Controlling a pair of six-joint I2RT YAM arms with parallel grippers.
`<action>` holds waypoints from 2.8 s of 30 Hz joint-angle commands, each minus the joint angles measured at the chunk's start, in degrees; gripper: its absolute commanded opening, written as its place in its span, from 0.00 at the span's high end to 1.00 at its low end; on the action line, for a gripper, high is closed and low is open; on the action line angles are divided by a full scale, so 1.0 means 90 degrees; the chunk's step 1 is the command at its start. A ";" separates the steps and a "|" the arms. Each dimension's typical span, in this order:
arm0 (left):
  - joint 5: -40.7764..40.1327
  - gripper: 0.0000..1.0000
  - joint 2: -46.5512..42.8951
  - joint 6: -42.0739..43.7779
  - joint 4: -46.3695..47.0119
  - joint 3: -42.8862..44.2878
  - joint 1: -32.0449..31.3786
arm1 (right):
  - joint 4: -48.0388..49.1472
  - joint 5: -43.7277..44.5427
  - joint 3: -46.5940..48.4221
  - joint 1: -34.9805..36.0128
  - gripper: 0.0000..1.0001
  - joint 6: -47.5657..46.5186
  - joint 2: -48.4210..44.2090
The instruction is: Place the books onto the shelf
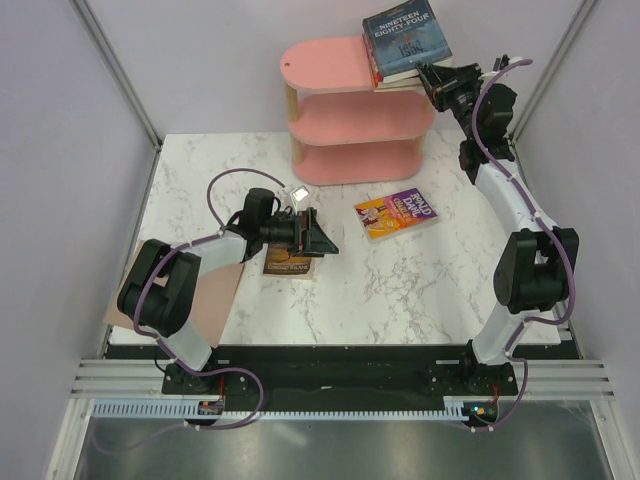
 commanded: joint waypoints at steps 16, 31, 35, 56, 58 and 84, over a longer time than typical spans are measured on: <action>-0.0021 0.00 -0.0282 0.0386 -0.0170 0.0052 0.0012 | 0.0355 -0.0106 0.0211 -0.0019 0.28 -0.0031 -0.0445; -0.0012 0.00 -0.0253 0.0416 -0.0199 0.0023 0.0022 | -0.1247 -0.0710 0.0306 -0.0019 0.02 -0.0510 -0.0731; -0.0002 0.00 -0.0253 0.0416 -0.0199 0.0013 0.0022 | -0.1687 -0.1053 0.0689 -0.0029 0.02 -0.0520 -0.0398; -0.0002 0.00 -0.0126 0.0474 -0.0150 -0.0114 0.0012 | -0.2010 -0.0849 -0.0502 -0.0243 0.57 -0.1184 -0.1579; 0.0017 0.00 -0.0106 0.0464 -0.0141 -0.0124 0.0012 | -0.2000 -0.0819 -0.0512 -0.0321 0.66 -0.1184 -0.1579; 0.0008 0.00 -0.0067 0.0445 -0.0111 -0.0104 0.0022 | -0.2010 -0.0712 0.0542 -0.0517 0.85 -0.1038 -0.0583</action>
